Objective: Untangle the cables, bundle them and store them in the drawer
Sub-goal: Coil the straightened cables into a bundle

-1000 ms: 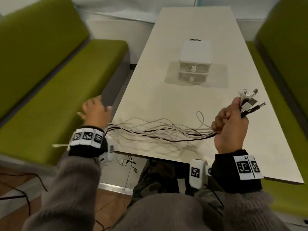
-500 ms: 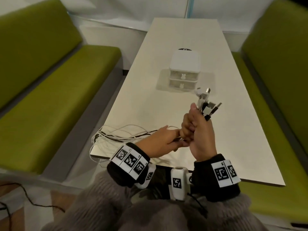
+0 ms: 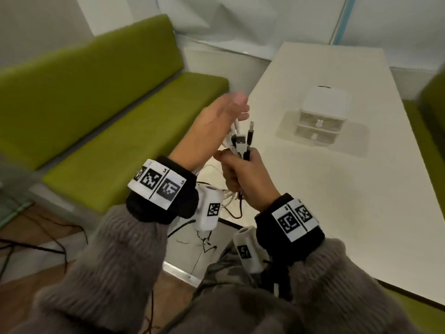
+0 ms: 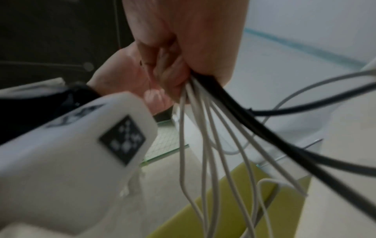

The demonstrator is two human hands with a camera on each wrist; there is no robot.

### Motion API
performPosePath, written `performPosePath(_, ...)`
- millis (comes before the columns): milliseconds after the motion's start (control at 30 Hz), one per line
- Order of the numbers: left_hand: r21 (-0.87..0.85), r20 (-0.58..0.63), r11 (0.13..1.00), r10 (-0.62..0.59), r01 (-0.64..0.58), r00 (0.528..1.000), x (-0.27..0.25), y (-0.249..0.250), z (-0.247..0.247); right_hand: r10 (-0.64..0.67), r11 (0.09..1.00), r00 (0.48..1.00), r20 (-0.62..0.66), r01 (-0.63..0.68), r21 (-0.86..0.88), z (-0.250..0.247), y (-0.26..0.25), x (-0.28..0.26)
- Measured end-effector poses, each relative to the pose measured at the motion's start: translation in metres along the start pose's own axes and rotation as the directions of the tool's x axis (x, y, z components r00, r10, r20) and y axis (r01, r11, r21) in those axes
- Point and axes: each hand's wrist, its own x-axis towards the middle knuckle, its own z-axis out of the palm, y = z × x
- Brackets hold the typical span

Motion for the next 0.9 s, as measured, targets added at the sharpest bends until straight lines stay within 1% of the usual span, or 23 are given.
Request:
performPosePath(67, 0.058, -0.09, 0.995, 0.09, -0.085, 0.992, 0.001, 0.01, -0.02, 0.016, 0.999, 0.998, 0.058, -0.014, -0.03, 0.023, -0.002, 0.012)
performPosePath(100, 0.096, -0.114, 0.988, 0.133, -0.122, 0.985, 0.0, 0.014, -0.032, 0.034, 0.999, 0.996, 0.083, -0.03, -0.043, 0.035, -0.004, 0.019)
performPosePath(167, 0.21, -0.126, 0.96, 0.214, -0.184, 0.969, -0.001, 0.018, -0.059, 0.056, 0.997, 0.987, 0.149, -0.047, -0.067, 0.058, -0.008, 0.031)
performPosePath(233, 0.391, -0.129, 0.899, 0.265, -0.197, 0.956, -0.004, 0.016, -0.084, 0.07, 0.996, 0.975, 0.209, -0.057, -0.067, 0.082, -0.013, 0.04)
performPosePath(300, 0.562, -0.122, 0.81, 0.278, -0.165, 0.953, -0.008, 0.016, -0.107, 0.077, 0.996, 0.97, 0.232, -0.063, -0.067, 0.106, -0.017, 0.045)
performPosePath(333, 0.617, -0.101, 0.771, 0.278, -0.159, 0.955, -0.012, 0.016, -0.118, 0.079, 0.995, 0.969, 0.235, -0.064, -0.071, 0.117, -0.018, 0.048)
performPosePath(433, 0.683, 0.014, 0.704, 0.256, -0.196, 0.967, -0.024, 0.022, -0.146, 0.086, 0.994, 0.962, 0.26, -0.064, -0.089, 0.144, -0.016, 0.055)
performPosePath(500, 0.726, 0.047, 0.654, 0.258, -0.211, 0.965, -0.031, 0.024, -0.163, 0.086, 0.993, 0.955, 0.285, -0.058, -0.104, 0.162, -0.014, 0.06)
performPosePath(533, 0.749, 0.034, 0.629, 0.276, -0.207, 0.961, -0.034, 0.024, -0.172, 0.082, 0.993, 0.95, 0.301, -0.054, -0.103, 0.173, -0.013, 0.063)
performPosePath(600, 0.78, -0.034, 0.6, 0.327, -0.18, 0.944, -0.036, 0.023, -0.189, 0.059, 0.998, 0.942, 0.33, -0.05, -0.036, 0.194, -0.013, 0.067)
performPosePath(667, 0.794, -0.119, 0.591, 0.382, -0.143, 0.917, -0.039, 0.021, -0.203, 0.04, 0.998, 0.937, 0.347, -0.054, 0.031, 0.211, -0.013, 0.071)
performPosePath(733, 0.805, -0.166, 0.583, 0.398, -0.109, 0.902, -0.043, 0.015, -0.211, 0.065, 0.997, 0.932, 0.357, -0.077, 0.02, 0.218, -0.009, 0.076)
performPosePath(800, 0.83, -0.176, 0.554, 0.362, -0.06, 0.915, -0.046, 0.006, -0.216, 0.121, 0.993, 0.927, 0.355, -0.112, -0.046, 0.217, -0.003, 0.08)
performPosePath(900, 0.855, -0.156, 0.519, 0.251, 0.003, 0.955, -0.044, -0.007, -0.222, 0.187, 0.981, 0.916, 0.356, -0.152, -0.124, 0.211, 0.005, 0.084)
